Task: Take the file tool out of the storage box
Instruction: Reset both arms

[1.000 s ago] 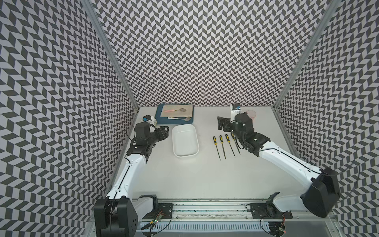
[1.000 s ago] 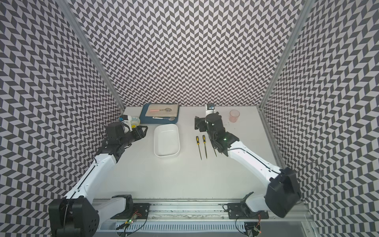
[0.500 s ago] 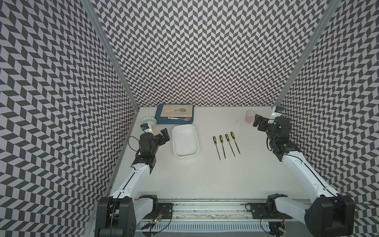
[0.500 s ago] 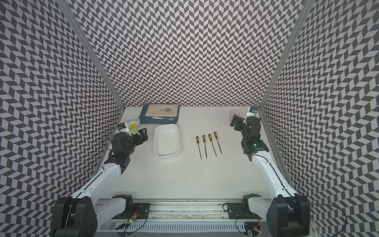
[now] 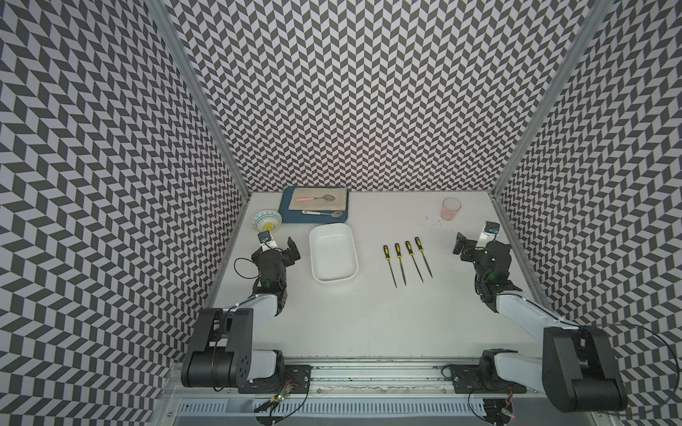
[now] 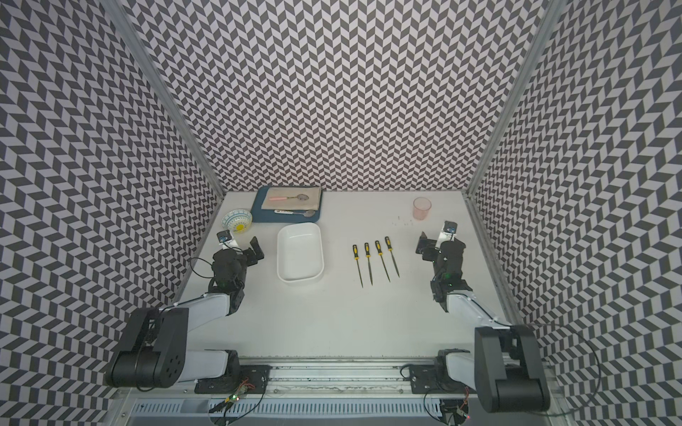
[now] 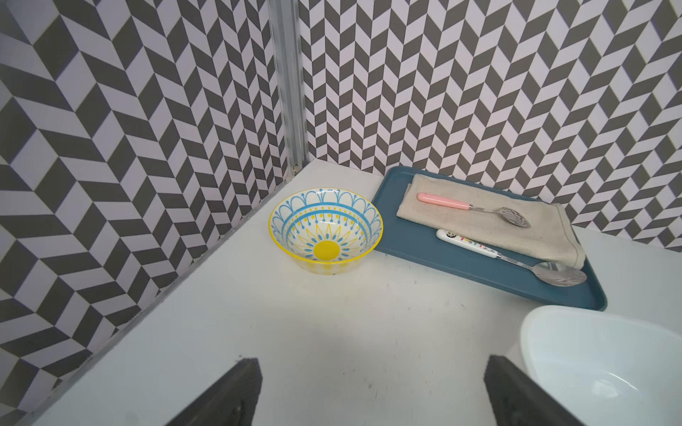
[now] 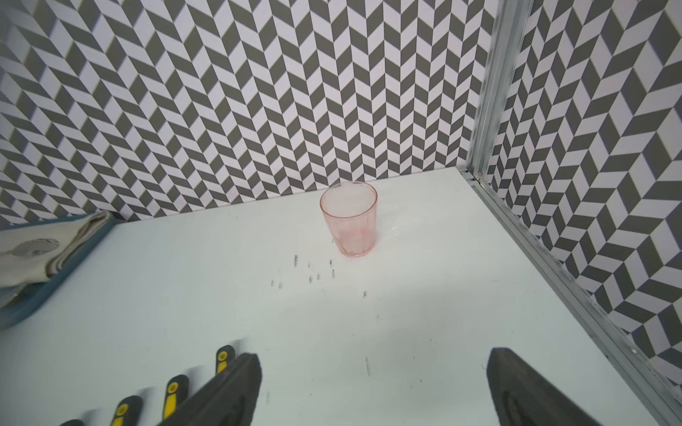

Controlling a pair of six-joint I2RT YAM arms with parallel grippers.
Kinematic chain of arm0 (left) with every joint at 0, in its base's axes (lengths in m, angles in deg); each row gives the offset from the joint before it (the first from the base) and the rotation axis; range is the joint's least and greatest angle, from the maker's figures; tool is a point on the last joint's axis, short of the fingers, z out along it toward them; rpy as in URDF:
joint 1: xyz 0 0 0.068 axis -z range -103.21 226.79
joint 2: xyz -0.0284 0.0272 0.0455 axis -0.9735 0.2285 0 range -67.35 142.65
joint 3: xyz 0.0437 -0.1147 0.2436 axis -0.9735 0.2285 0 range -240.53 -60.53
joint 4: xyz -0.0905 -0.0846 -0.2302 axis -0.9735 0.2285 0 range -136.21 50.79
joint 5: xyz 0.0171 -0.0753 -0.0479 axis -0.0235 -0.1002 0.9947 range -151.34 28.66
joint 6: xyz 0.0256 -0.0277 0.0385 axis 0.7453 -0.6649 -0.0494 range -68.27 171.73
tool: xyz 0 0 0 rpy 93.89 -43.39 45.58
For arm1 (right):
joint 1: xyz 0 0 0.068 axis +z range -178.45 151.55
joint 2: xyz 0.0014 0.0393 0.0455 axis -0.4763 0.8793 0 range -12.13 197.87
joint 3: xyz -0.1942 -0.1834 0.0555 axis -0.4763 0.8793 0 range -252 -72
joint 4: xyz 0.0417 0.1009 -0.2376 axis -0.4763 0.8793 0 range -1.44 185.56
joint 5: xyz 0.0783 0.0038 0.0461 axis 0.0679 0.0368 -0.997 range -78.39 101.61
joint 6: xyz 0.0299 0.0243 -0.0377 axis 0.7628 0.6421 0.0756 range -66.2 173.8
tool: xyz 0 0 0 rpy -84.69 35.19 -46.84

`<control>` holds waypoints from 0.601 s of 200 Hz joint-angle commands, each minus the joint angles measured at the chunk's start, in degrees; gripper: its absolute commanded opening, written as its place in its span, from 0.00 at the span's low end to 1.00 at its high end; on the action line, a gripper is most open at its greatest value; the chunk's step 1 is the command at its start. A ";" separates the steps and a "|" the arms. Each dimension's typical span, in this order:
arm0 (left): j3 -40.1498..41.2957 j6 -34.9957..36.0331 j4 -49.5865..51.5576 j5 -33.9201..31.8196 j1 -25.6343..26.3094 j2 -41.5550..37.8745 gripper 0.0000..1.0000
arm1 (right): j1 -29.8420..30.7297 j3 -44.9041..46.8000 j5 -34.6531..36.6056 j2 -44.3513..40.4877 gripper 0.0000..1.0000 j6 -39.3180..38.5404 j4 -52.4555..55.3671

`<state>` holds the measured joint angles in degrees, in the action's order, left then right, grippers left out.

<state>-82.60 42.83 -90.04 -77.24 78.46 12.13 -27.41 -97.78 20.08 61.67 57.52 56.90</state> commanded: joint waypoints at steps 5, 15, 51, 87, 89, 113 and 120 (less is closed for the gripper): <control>0.82 3.16 -9.33 0.13 -0.78 2.66 1.00 | 0.02 2.05 -0.21 4.59 1.00 -2.91 -14.74; 1.56 3.20 -11.44 0.75 -0.92 3.70 1.00 | 0.00 4.45 -0.42 5.12 1.00 -2.49 -19.66; 4.22 5.15 -18.30 5.02 -0.72 6.39 1.00 | 0.42 7.99 -3.77 11.48 1.00 -3.01 -31.87; 5.85 5.87 -21.69 6.54 -0.71 7.06 1.00 | 1.55 11.48 -3.21 14.91 1.00 -4.47 -41.68; 6.23 5.95 -22.36 6.90 -0.75 7.24 1.00 | 1.59 11.70 -3.33 15.02 1.00 -4.61 -42.48; 7.96 7.38 -26.86 8.70 -0.44 9.12 1.00 | 1.84 12.34 -3.34 15.57 1.00 -4.98 -44.84; 7.38 7.12 -25.48 8.86 -0.44 8.43 1.00 | 1.86 12.12 -3.28 15.38 1.00 -4.94 -44.13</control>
<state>-75.19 48.55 -112.99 -70.71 77.83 20.68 -25.97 -85.65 17.15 76.73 53.55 20.84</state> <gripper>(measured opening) 0.995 0.995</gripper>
